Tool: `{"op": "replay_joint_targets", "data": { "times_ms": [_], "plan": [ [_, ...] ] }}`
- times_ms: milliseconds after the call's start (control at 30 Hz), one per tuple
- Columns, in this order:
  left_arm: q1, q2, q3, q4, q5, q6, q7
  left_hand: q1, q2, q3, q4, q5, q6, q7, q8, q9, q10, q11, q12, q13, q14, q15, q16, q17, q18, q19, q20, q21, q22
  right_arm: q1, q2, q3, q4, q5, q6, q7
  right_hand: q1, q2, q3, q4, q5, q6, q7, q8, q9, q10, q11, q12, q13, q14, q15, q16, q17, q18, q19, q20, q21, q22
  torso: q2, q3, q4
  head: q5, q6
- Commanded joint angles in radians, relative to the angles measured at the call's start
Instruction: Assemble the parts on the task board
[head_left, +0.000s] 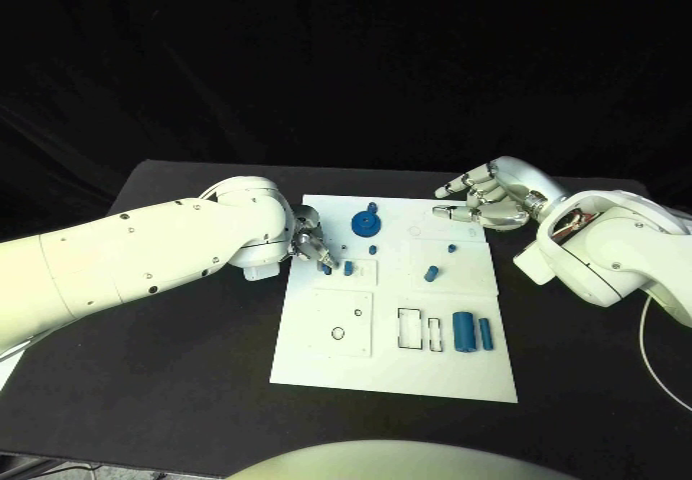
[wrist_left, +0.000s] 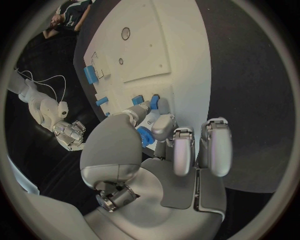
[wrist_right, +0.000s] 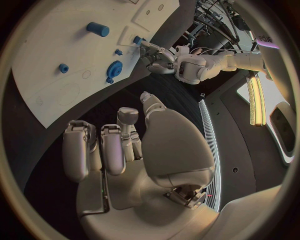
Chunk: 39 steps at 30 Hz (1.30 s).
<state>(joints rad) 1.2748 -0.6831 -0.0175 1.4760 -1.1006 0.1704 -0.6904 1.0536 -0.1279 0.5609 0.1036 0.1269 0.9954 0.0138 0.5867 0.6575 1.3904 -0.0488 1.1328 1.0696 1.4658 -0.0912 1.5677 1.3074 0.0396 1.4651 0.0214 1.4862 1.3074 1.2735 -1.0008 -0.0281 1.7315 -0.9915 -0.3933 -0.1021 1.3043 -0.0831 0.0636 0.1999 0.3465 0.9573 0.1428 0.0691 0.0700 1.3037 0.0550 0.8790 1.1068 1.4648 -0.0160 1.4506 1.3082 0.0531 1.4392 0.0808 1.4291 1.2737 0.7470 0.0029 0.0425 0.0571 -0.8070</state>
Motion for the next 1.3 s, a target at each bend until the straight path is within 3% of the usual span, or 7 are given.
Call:
{"op": "replay_joint_targets", "data": {
  "times_ms": [33, 533, 833, 1000, 1300],
  "plan": [
    [-0.008, 0.006, -0.006, 0.001, 0.015, 0.039, -0.068, -0.010, 0.002, -0.006, 0.000, -0.006, 0.006, 0.004, -0.006, 0.001, 0.001, 0.001, 0.001, -0.001, 0.105, -0.005, 0.003, 0.263, -0.012, 0.052, -0.005, 0.003, 0.170, -0.001, 0.000, 0.000, 0.003, -0.003, 0.011, 0.003, 0.000, 0.008, -0.008, 0.000, 0.005, 0.008, 0.000, 0.001, 0.000, -0.004, -0.003, -0.004, -0.001, 0.066, -0.008, -0.003, 0.075, 0.009, -0.002, -0.001, -0.006, -0.001, -0.001, -0.0002, 0.0005, -0.001, 0.000],
    [-0.008, 0.012, -0.006, -0.008, -0.001, 0.034, -0.082, -0.038, -0.011, -0.051, 0.021, -0.007, 0.023, 0.000, -0.003, -0.001, 0.007, -0.002, 0.007, 0.005, 0.105, -0.007, 0.003, 0.263, -0.014, 0.057, -0.007, 0.009, 0.179, -0.001, -0.001, 0.000, 0.005, -0.002, 0.009, 0.004, 0.000, 0.008, -0.008, 0.001, 0.005, 0.008, 0.000, 0.001, 0.000, -0.004, -0.003, -0.005, -0.002, 0.066, -0.008, -0.003, 0.075, 0.009, -0.002, -0.001, -0.006, -0.001, -0.001, -0.0015, 0.0012, -0.003, -0.001],
    [-0.008, 0.005, -0.006, -0.010, -0.006, 0.024, -0.085, -0.087, -0.036, -0.179, 0.071, -0.010, 0.035, 0.000, 0.000, -0.001, 0.010, -0.002, 0.006, 0.003, 0.105, -0.007, 0.003, 0.263, -0.016, 0.060, -0.008, 0.012, 0.184, -0.001, -0.002, 0.000, 0.004, -0.002, 0.009, 0.005, -0.001, 0.007, -0.009, 0.001, 0.005, 0.008, 0.000, 0.001, 0.000, -0.005, -0.002, -0.006, -0.003, 0.066, -0.008, -0.005, 0.073, 0.009, -0.003, -0.001, -0.007, -0.002, -0.001, -0.0025, 0.0013, -0.004, -0.002],
    [-0.008, -0.004, -0.005, -0.002, -0.008, 0.007, -0.080, -0.081, -0.027, -0.252, 0.092, -0.009, 0.036, -0.002, 0.000, -0.002, 0.011, -0.003, 0.006, 0.004, 0.105, -0.009, 0.003, 0.263, -0.016, 0.061, -0.009, 0.013, 0.186, -0.001, -0.001, 0.000, 0.003, -0.002, 0.010, 0.005, -0.001, 0.007, -0.009, 0.001, 0.005, 0.008, 0.000, 0.001, 0.000, -0.005, -0.002, -0.006, -0.003, 0.066, -0.008, -0.005, 0.073, 0.009, -0.003, -0.001, -0.007, -0.002, -0.001, -0.0024, 0.0017, -0.004, -0.003],
    [-0.007, -0.027, -0.001, 0.023, -0.009, -0.040, -0.065, -0.062, -0.010, -0.311, 0.110, -0.008, 0.037, -0.003, 0.001, -0.002, 0.013, -0.004, 0.008, 0.006, 0.105, -0.010, 0.003, 0.263, -0.016, 0.062, -0.010, 0.013, 0.187, -0.001, 0.000, 0.000, 0.001, -0.002, 0.013, 0.006, -0.001, 0.007, -0.009, 0.001, 0.005, 0.008, 0.000, 0.001, 0.000, -0.005, -0.002, -0.006, -0.003, 0.066, -0.008, -0.005, 0.073, 0.009, -0.003, -0.001, -0.007, -0.002, -0.001, -0.0033, 0.0024, -0.005, -0.002]
  ]
}}
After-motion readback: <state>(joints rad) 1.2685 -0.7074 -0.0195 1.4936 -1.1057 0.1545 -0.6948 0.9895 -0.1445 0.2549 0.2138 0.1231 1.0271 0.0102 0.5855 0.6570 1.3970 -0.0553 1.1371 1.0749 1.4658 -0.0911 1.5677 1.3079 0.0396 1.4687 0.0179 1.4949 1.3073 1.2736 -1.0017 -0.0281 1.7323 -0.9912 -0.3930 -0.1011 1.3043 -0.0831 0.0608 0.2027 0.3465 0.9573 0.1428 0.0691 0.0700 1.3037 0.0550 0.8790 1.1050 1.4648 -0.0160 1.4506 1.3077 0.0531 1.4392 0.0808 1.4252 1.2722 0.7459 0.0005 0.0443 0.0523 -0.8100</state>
